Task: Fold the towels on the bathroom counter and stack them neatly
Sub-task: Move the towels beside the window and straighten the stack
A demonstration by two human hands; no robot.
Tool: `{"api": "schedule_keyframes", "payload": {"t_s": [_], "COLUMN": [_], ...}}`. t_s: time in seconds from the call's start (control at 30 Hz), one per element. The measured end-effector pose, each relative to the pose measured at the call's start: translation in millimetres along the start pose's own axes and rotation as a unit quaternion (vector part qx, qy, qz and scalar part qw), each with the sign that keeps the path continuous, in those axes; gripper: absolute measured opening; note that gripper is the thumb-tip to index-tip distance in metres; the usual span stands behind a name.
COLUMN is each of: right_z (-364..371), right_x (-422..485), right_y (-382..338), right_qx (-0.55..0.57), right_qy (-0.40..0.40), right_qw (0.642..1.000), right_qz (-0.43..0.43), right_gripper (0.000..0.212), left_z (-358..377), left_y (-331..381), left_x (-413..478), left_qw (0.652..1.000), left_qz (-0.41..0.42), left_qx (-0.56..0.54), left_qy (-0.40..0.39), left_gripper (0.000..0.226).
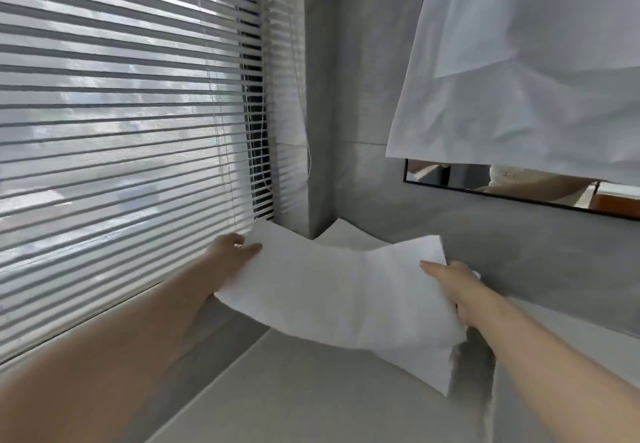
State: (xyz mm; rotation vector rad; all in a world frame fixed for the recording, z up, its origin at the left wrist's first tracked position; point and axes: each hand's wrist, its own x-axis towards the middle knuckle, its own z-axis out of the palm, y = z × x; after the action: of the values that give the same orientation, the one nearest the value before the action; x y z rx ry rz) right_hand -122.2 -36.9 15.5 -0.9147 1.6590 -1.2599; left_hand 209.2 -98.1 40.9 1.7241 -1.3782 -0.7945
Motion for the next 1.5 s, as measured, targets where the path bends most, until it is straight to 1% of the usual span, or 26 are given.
{"api": "schedule_keyframes", "payload": {"t_s": [0.1,0.13,0.2,0.23,0.27,0.33,0.4,0.47,0.53,0.67,0.77,0.97,1.07,1.27,1.5], "right_z": [-3,-4,-6,-8,-9,-13,-16,-19,-22,-28,-33,-38,-37,-37,-41], "right_x": [9,11,18,22,26,32,37,41,48,64,76,95,102,109,116], "right_y": [-5,-7,-11,-13,-15,-18,-19,-18,-16,-7,1,16,22,28,45], "right_qx": [0.017,0.023,0.028,0.033,0.038,0.048,0.065,0.083,0.098,0.106,0.105,0.077,0.073,0.062,0.019], "right_qy": [0.034,0.040,0.056,0.063,0.068,0.066,0.060,0.060,0.068,0.104,0.133,0.167,0.175,0.187,0.190], "right_qw": [0.999,0.999,0.998,0.997,0.997,0.997,0.996,0.995,0.993,0.988,0.985,0.982,0.980,0.978,0.977], "right_qz": [-0.016,-0.018,-0.016,-0.013,-0.011,-0.004,0.004,0.012,0.019,0.033,0.040,0.043,0.057,0.069,0.092], "right_gripper": [0.040,0.038,0.037,0.036,0.035,0.028,0.019,0.018,0.020,0.020,0.020,0.019,0.023,0.013,0.024], "left_z": [6,9,16,21,28,41,52,64,77,109,131,162,170,180,182], "left_y": [11,14,18,22,26,38,50,59,65,68,66,59,53,42,34], "left_x": [21,28,46,53,59,72,82,94,105,121,132,146,153,162,163], "left_qw": [0.998,0.997,0.996,0.997,0.998,0.995,0.980,0.968,0.967,0.952,0.945,0.943,0.939,0.935,0.924], "left_qz": [-0.008,-0.010,-0.010,0.002,0.023,0.090,0.162,0.197,0.199,0.208,0.209,0.204,0.210,0.210,0.219], "left_qx": [-0.027,-0.041,-0.049,-0.039,-0.023,0.038,0.114,0.155,0.158,0.221,0.248,0.257,0.268,0.280,0.308], "left_qy": [-0.053,-0.067,-0.072,-0.063,-0.048,-0.022,-0.016,-0.012,-0.007,-0.026,-0.038,-0.051,-0.053,-0.060,-0.066], "left_gripper": [0.008,0.008,0.026,0.030,0.027,0.019,0.025,0.024,0.029,0.035,0.034,0.030,0.031,0.030,0.033]}}
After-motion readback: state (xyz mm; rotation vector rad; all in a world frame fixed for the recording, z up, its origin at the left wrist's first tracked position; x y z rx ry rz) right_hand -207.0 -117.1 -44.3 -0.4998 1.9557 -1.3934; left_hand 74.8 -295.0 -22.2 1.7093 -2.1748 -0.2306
